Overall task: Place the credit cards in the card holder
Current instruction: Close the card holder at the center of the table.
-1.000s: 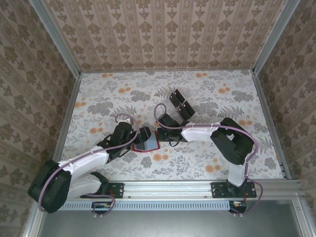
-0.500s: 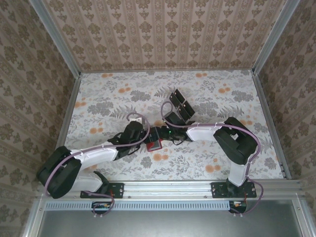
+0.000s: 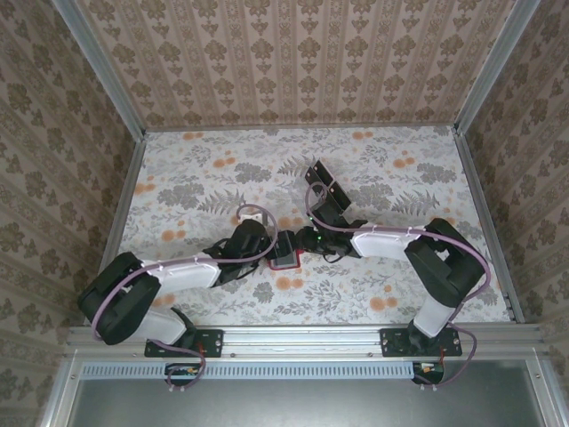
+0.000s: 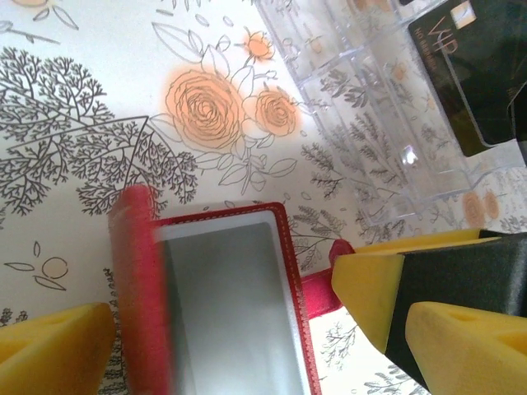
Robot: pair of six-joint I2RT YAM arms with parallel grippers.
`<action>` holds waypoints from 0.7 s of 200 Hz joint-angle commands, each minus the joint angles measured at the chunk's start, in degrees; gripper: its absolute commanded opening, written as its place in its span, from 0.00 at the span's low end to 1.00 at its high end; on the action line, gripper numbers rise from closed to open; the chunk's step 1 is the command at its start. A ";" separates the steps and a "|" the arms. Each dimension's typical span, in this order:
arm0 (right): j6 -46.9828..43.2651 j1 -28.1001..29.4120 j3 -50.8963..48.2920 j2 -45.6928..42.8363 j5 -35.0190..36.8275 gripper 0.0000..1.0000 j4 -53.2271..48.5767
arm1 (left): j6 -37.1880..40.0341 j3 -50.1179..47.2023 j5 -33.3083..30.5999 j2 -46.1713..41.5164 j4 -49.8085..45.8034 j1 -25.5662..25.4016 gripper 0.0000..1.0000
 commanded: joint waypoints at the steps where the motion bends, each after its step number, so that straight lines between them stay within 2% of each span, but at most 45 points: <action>1: 0.41 -0.70 -1.40 -3.07 0.27 0.41 -1.83 | -0.17 2.71 -1.24 -2.71 -1.88 -0.92 1.00; 48: 0.50 -1.56 -3.44 -7.65 0.97 0.45 -2.91 | -0.01 5.07 -1.55 -3.98 -3.11 -2.67 1.00; 89: 1.02 -1.91 -5.54 -11.52 1.53 0.45 -3.44 | 0.27 6.49 -0.69 0.37 -1.53 -3.37 1.00; 114: 1.76 -1.87 -7.19 -13.19 1.01 0.43 -2.60 | 0.31 6.01 -1.13 3.83 -0.44 -3.53 1.00; 140: 3.26 -1.91 -10.22 -14.69 -1.09 0.34 2.07 | -0.25 4.80 -1.09 6.77 1.85 -3.49 1.00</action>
